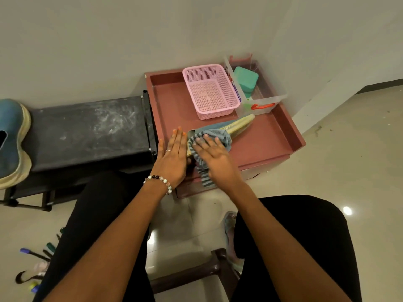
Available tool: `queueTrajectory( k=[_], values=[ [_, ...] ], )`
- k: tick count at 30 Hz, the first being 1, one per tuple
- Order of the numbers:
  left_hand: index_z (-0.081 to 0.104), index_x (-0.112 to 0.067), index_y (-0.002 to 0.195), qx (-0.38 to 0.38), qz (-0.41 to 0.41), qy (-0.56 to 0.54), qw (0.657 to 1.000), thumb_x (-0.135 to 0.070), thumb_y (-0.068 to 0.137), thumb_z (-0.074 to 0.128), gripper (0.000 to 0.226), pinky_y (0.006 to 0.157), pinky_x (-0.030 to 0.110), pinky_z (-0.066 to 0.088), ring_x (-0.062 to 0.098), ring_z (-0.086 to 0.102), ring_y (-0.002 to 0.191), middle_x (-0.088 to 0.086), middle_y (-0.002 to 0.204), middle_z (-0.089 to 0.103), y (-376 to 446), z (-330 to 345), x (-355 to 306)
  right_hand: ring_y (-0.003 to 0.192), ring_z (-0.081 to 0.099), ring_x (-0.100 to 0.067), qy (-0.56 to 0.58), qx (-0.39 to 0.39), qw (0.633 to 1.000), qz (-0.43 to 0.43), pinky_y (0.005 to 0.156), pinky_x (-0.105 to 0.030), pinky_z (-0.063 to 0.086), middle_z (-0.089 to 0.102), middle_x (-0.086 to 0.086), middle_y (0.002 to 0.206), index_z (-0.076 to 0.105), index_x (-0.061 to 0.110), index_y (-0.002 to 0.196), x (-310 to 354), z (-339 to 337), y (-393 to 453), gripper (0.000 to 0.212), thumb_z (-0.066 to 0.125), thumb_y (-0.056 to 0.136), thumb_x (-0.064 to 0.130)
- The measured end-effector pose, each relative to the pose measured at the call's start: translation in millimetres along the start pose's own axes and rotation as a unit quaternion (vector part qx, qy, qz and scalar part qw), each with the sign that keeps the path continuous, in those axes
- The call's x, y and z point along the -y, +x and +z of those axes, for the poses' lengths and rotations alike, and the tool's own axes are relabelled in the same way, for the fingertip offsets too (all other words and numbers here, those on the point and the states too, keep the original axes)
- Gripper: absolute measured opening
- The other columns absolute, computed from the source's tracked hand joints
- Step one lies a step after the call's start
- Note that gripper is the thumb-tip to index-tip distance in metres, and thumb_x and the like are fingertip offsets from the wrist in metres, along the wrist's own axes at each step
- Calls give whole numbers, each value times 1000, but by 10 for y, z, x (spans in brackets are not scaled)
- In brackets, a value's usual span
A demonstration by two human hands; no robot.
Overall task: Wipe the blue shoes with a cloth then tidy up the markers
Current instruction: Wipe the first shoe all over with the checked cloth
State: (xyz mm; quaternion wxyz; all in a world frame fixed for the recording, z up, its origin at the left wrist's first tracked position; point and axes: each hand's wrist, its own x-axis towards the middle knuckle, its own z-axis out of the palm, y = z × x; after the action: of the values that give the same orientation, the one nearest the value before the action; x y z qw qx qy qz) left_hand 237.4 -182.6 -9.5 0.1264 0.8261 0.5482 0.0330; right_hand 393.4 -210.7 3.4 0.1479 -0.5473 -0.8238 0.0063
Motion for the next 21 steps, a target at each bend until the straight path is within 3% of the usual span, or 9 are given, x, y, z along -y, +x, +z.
queueTrajectory(
  k=[2, 3, 5, 7, 11, 14, 17, 21],
  values=[
    [-10, -8, 151, 4, -1, -1, 1000, -21, 99, 39, 73, 115, 46, -12, 18, -19, 145, 7, 158, -19, 2, 4, -4, 111, 60, -39, -28, -40, 999, 0, 110, -48, 27, 65, -19, 118, 67, -1, 113, -273, -75, -35, 41, 46, 78, 3],
    [-10, -8, 151, 8, -1, -1, 1000, -23, 99, 40, 73, 115, 47, -11, 18, -19, 145, 7, 158, -18, 4, 10, -1, 112, 60, -39, -33, -59, 998, 19, 111, -47, 21, 64, -19, 119, 66, -1, 114, -388, -104, -51, 37, 54, 79, 2],
    [-9, -9, 151, 10, 2, -7, 1000, -24, 99, 42, 75, 115, 47, -10, 17, -18, 145, 6, 159, -17, 3, 25, 17, 115, 57, -39, -47, -64, 994, 81, 112, -54, 20, 62, -20, 122, 63, -3, 118, -503, -144, -73, 50, 72, 69, 1],
    [-6, -11, 152, 7, 13, -28, 999, -21, 96, 48, 78, 115, 47, -8, 18, -16, 146, 4, 159, -14, -3, 47, 45, 116, 55, -44, -60, -59, 986, 142, 105, -62, 25, 61, -24, 123, 61, -7, 118, -495, -155, -72, 52, 68, 68, 3],
    [-8, -14, 152, 16, 26, -61, 998, -14, 93, 52, 84, 114, 45, -11, 17, -18, 145, 0, 159, -14, 1, 56, 83, 136, 28, -47, -40, -23, 970, 237, 112, -49, 9, 38, -29, 142, 42, -10, 135, -130, -91, 45, 73, 60, 65, -11],
    [-26, -12, 143, 17, 28, -56, 998, -1, 88, 48, 93, 114, 46, -10, 17, -27, 139, 5, 157, -22, 11, 63, 117, 127, 37, -54, -12, -2, 991, 132, 105, -60, 21, 46, -34, 134, 49, -12, 127, 193, 42, 71, 76, 52, 52, -6],
    [-32, -10, 139, 26, 4, -101, 995, 9, 81, 48, 101, 117, 48, -7, 14, -32, 134, 5, 153, -32, -3, 60, 116, 137, 25, -46, 44, 86, 994, 42, 115, -51, 12, 37, -27, 144, 43, -9, 135, 259, 34, 115, 73, 53, 62, -16],
    [-38, -19, 131, 3, -12, -226, 974, 10, 85, 50, 104, 116, 40, -9, 17, -19, 143, 6, 158, -20, -20, 56, 85, 111, 59, -43, -4, 26, 1000, -7, 96, -63, 30, 65, -21, 115, 66, -4, 112, -164, -41, 130, 59, 48, 55, -9]
  ],
)
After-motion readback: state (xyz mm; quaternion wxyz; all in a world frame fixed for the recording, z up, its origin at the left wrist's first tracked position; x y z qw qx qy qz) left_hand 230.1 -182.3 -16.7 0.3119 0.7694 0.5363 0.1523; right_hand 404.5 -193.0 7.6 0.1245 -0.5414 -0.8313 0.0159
